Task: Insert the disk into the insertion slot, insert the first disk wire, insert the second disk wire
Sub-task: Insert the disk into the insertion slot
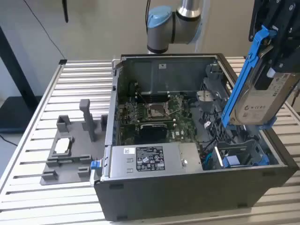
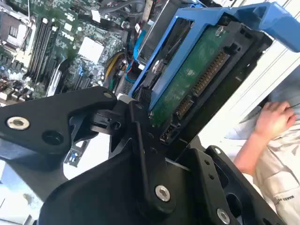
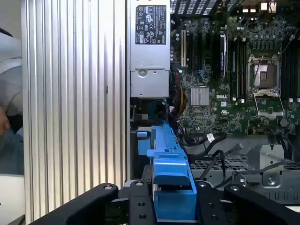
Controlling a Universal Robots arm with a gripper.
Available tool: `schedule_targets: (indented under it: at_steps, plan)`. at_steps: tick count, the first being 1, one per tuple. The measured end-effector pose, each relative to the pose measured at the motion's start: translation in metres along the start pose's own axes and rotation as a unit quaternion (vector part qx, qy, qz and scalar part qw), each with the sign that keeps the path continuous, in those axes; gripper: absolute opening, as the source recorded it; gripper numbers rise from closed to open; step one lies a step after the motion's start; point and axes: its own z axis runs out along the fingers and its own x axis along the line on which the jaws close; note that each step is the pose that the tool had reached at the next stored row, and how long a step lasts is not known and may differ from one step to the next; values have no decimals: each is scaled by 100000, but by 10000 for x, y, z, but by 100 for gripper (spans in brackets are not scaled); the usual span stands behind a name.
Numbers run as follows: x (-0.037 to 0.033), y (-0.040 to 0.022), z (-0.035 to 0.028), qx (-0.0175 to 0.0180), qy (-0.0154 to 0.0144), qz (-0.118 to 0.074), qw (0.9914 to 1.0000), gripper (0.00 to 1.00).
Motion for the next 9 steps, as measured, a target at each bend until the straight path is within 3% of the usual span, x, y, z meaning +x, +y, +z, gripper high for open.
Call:
schedule_targets:
  at_steps: [9]
  plan:
    - [0, -4, 5, -2, 37, 3, 100000, 33]
